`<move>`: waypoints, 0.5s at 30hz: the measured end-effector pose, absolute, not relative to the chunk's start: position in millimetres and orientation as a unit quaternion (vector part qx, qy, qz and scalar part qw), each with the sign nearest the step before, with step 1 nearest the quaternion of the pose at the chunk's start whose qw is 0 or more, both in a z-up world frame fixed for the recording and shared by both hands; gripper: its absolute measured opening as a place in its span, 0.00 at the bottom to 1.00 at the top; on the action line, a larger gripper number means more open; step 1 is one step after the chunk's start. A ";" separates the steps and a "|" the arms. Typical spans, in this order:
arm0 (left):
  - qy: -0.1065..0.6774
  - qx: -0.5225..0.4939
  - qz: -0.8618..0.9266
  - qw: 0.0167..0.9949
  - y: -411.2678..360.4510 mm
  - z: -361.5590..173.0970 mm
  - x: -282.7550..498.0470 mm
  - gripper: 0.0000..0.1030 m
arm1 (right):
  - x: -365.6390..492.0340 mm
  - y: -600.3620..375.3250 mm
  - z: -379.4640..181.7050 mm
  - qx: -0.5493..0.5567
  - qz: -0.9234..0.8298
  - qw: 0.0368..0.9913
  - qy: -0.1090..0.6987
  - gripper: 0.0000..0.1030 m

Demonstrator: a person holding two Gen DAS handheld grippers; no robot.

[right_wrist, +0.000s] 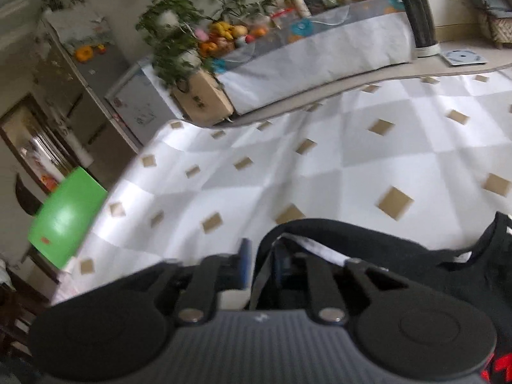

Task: Fold clothes

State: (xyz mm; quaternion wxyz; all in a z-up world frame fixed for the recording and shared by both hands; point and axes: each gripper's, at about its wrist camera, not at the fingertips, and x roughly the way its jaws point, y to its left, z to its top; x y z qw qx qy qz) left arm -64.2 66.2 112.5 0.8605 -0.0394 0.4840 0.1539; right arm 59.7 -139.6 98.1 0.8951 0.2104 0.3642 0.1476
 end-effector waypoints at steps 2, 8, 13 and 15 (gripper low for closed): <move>0.486 -0.044 0.160 0.858 68.8 111.3 -63.3 0.97 | 63.6 -133.5 103.1 0.184 0.112 0.904 0.370 0.61; 0.483 -0.054 0.178 0.856 76.7 111.7 -63.1 0.97 | 39.7 -137.5 110.4 0.147 0.120 0.904 0.384 0.60; 0.480 -0.057 0.184 0.856 79.5 113.5 -63.9 0.97 | -1.3 -126.7 101.3 0.087 0.153 0.893 0.414 0.60; 0.478 -0.057 0.189 0.856 80.8 114.5 -64.8 0.97 | -14.8 -116.0 92.7 0.051 0.164 0.891 0.420 0.60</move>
